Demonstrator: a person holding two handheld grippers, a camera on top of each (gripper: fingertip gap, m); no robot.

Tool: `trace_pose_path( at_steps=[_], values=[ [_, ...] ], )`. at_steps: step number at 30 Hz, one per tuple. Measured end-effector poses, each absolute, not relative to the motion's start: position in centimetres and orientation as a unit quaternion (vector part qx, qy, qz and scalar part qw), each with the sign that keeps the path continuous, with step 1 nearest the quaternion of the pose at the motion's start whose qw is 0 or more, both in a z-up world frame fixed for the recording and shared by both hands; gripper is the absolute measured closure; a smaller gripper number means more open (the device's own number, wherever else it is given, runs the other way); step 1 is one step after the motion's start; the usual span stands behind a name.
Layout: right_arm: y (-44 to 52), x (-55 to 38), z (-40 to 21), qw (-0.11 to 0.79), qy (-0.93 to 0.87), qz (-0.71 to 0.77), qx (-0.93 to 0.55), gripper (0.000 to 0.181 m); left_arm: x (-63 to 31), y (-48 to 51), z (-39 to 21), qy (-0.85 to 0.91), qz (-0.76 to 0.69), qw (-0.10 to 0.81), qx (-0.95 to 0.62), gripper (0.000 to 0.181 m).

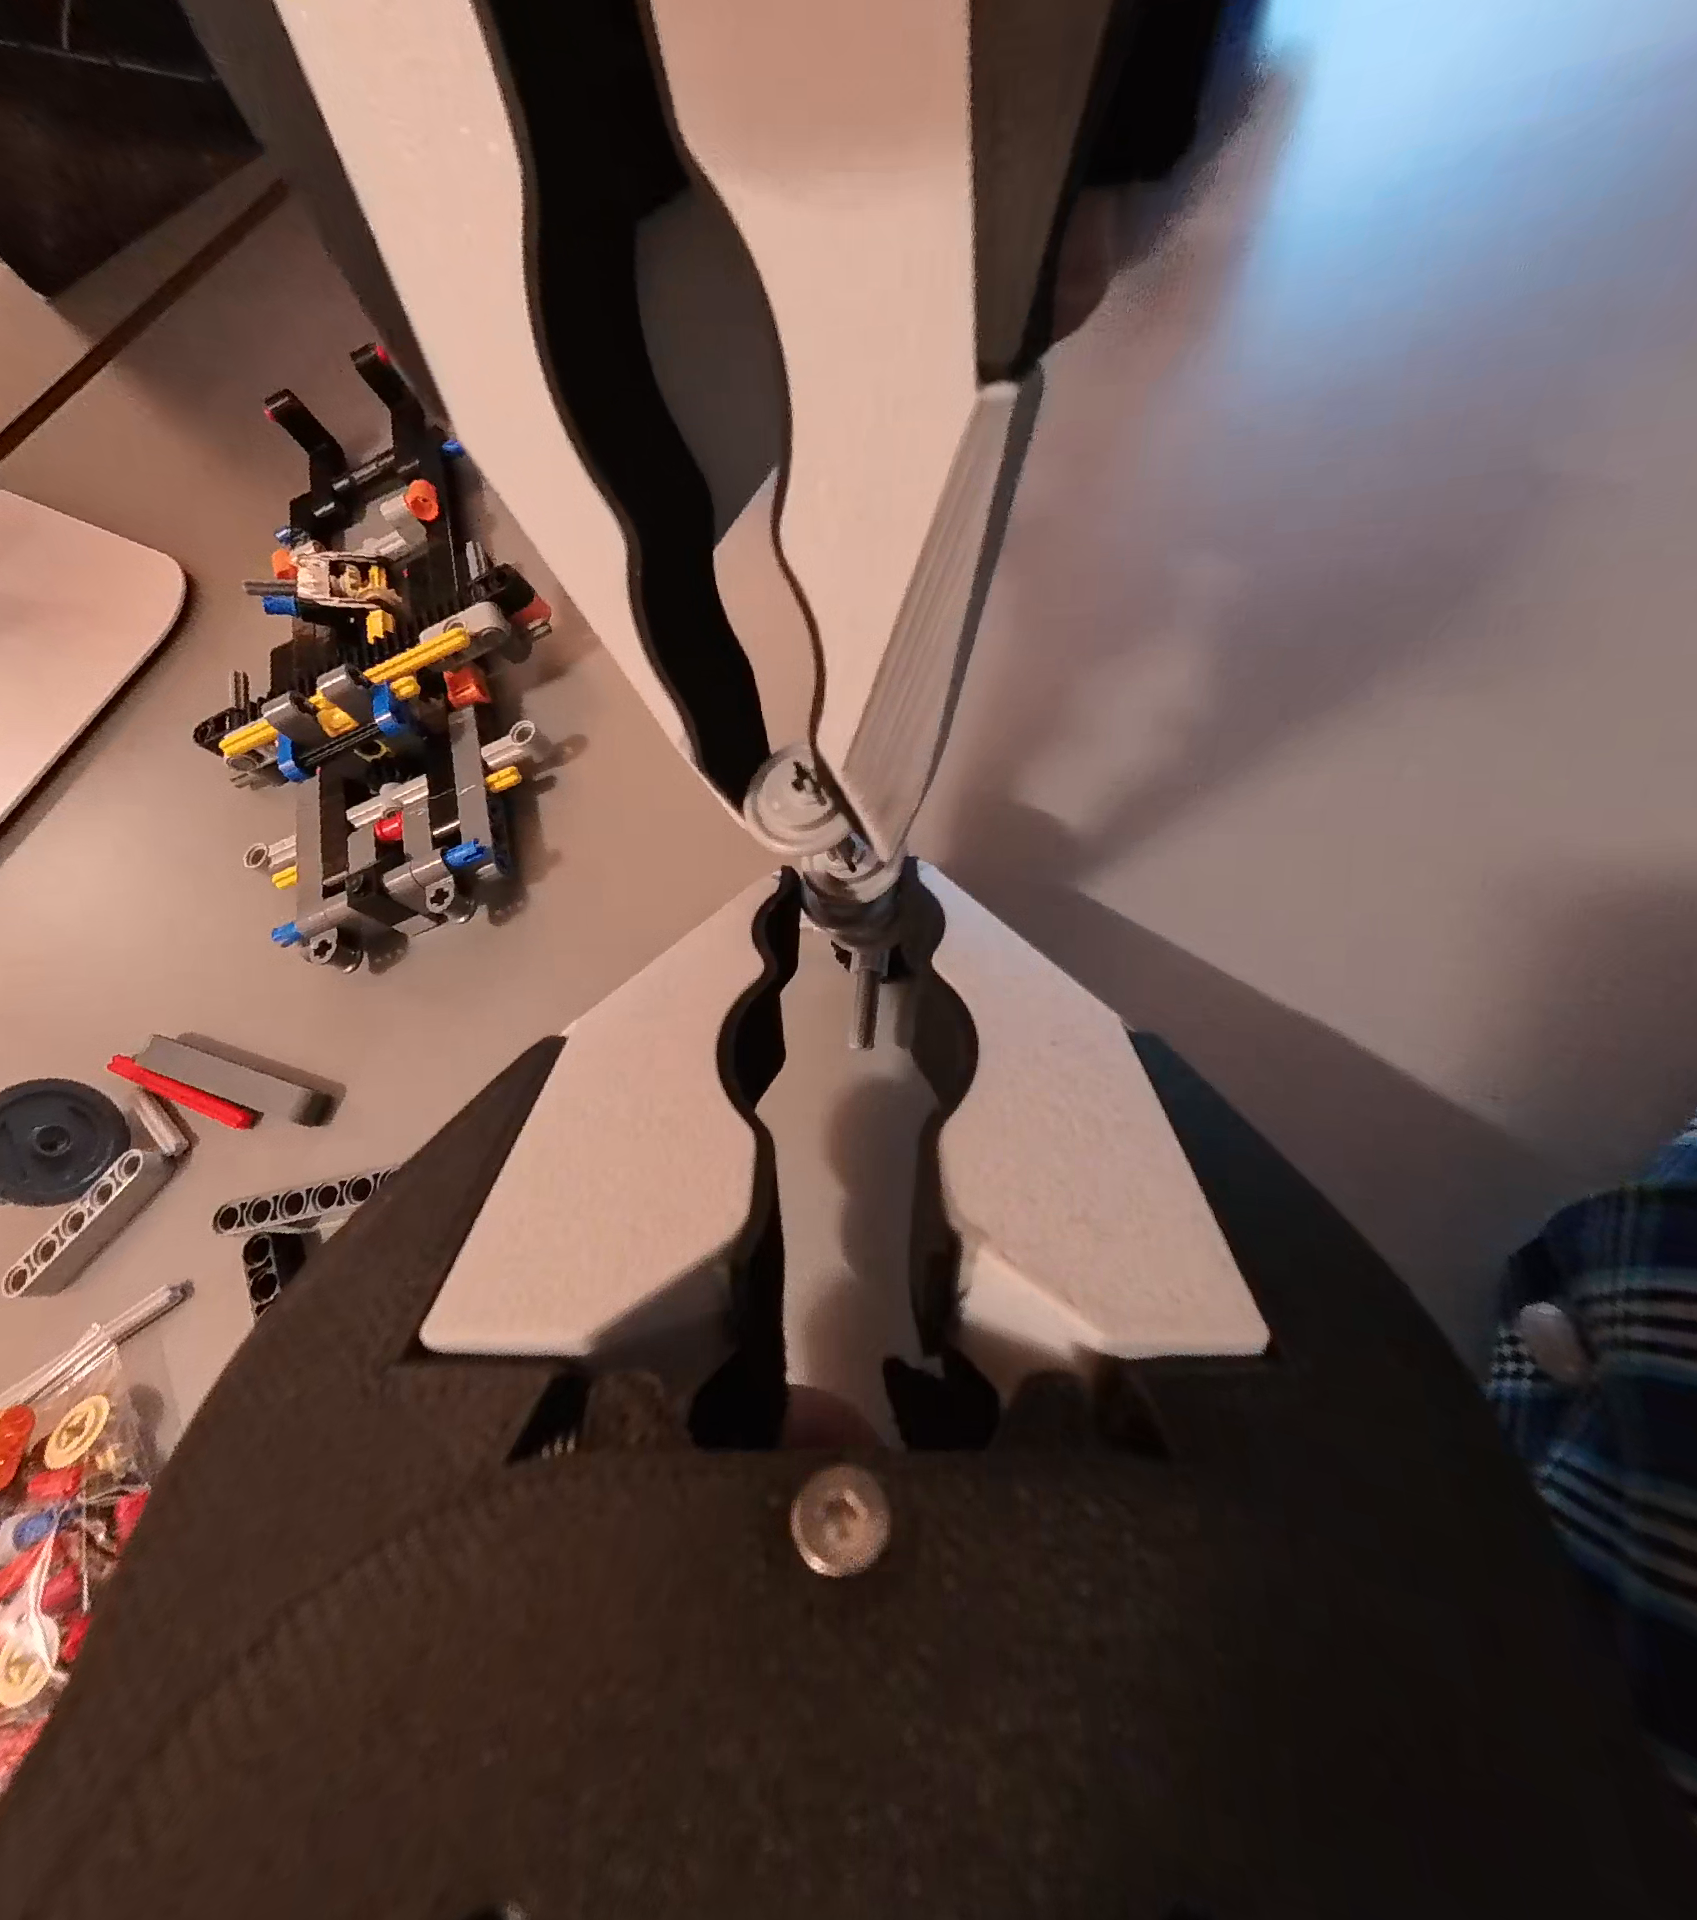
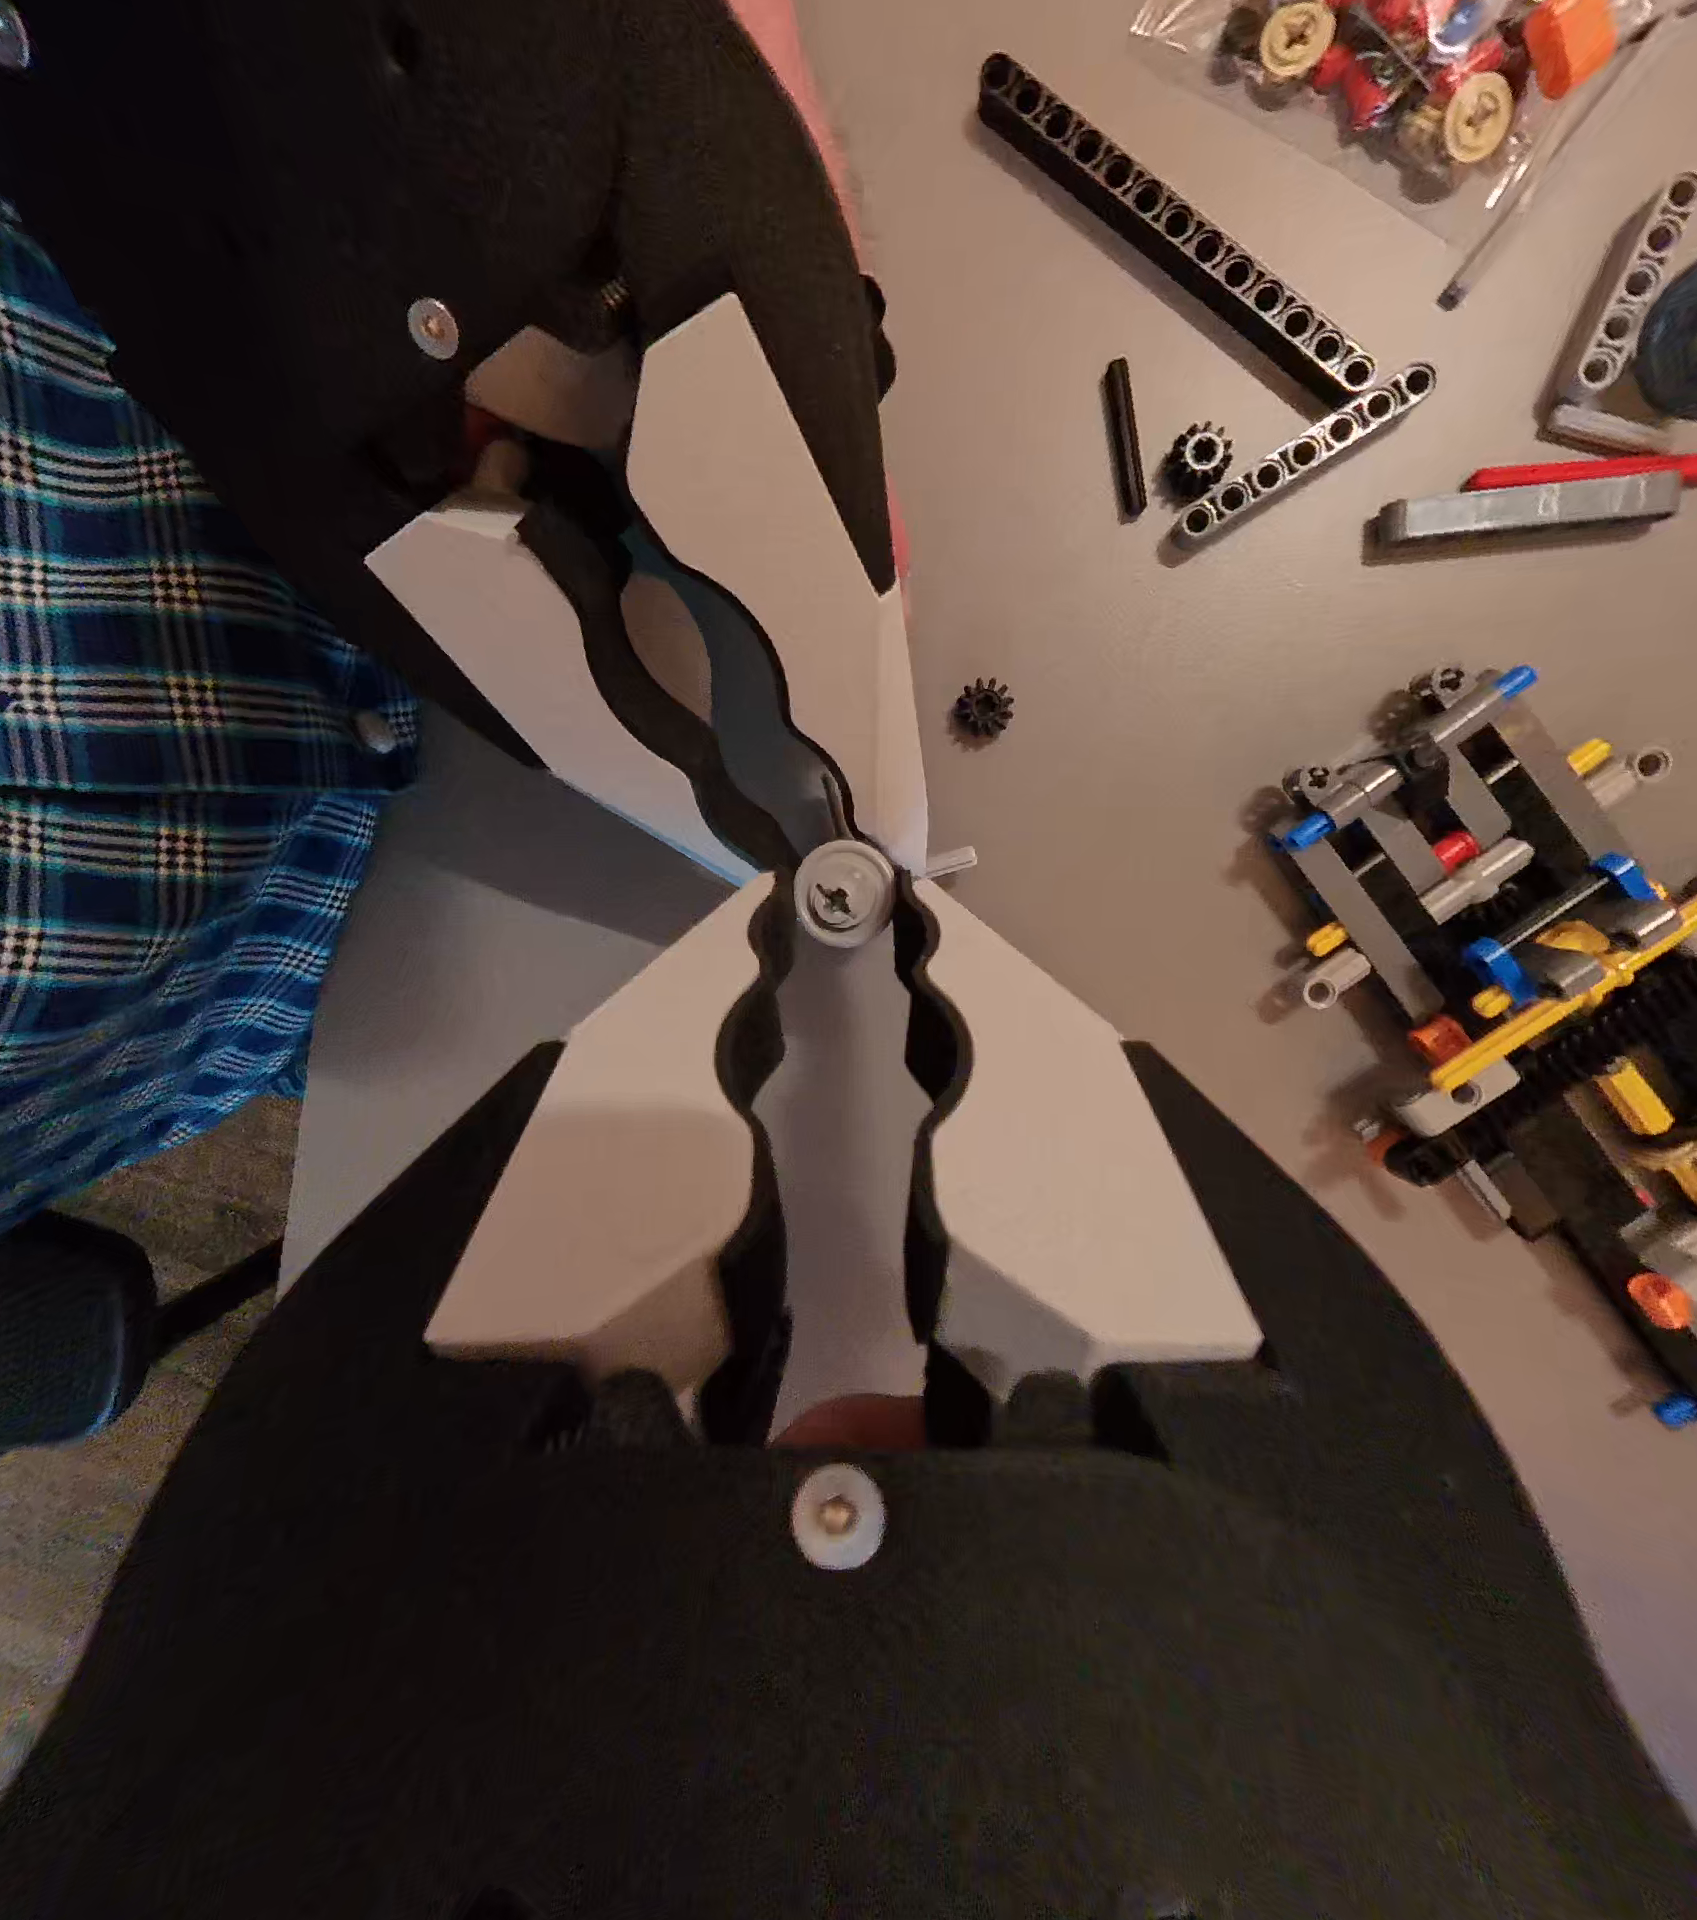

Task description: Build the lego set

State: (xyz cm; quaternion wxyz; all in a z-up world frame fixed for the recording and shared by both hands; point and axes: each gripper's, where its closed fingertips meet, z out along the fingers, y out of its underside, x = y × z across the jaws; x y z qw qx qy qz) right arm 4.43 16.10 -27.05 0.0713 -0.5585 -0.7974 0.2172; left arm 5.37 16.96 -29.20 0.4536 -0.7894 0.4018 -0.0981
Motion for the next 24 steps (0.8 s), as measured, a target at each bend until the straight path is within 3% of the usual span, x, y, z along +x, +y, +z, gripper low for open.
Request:
trace_pose_path(
  at_steps=[24],
  values=[
    [16.08, 4.59, -27.10, 0.087, -0.780, 0.239, -0.572, 0.165, 5.49, 16.92, -29.20, 0.412, -0.097, 0.455, -0.784, 0.165]
  ],
)
